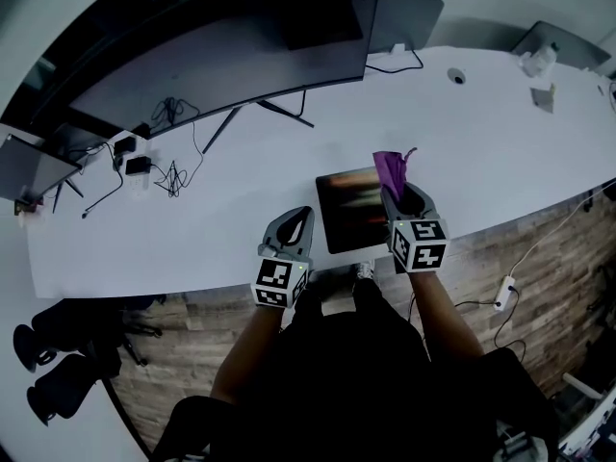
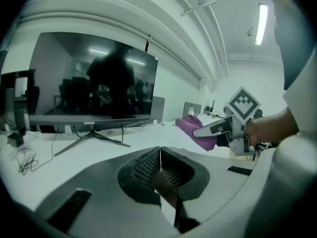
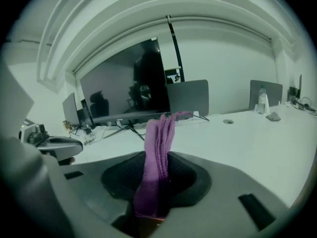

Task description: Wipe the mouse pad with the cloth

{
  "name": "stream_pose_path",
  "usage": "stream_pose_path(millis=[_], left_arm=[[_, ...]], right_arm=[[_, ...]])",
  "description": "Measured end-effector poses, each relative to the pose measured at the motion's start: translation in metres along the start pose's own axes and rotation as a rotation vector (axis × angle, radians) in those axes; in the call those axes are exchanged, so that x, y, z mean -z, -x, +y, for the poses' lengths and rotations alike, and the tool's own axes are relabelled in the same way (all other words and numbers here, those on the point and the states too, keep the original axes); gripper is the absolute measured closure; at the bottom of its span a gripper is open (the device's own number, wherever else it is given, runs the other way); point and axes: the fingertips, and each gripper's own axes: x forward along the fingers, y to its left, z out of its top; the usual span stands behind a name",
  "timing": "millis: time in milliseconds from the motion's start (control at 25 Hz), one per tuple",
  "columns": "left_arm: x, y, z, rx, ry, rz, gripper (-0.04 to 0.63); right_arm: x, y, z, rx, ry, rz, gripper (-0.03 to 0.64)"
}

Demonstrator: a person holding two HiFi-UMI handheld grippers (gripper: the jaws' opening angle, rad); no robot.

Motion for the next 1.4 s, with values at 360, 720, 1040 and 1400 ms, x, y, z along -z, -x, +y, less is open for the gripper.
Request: stream_pose_path(millis=[360,720,1040,1400], left_arm=[[-0.077,0.017,0.021,-0.047,-0.023,-0.176,0.572],[-0.121,0.029,0.015,-0.016,-0.054,-0.267,0.572],[-0.128,0.033,0.014,-0.001,-0.046,-0.286,0.572],[-0.120,0.037,0.012,0.003,-0.032,-0.281,0.572]], right_arm=[[-0.077,0.022,0.047,-0.097,0.075,-0.250,0.477],[-0.106,0.045,0.057,-0.076,0.143,-0.372,0.492],[-0.114,0.055,0.059,-0.051,0.191,-0.386,0.502],[-0.112,0.056,0.070,-0.060,0.205,-0.398,0.500]])
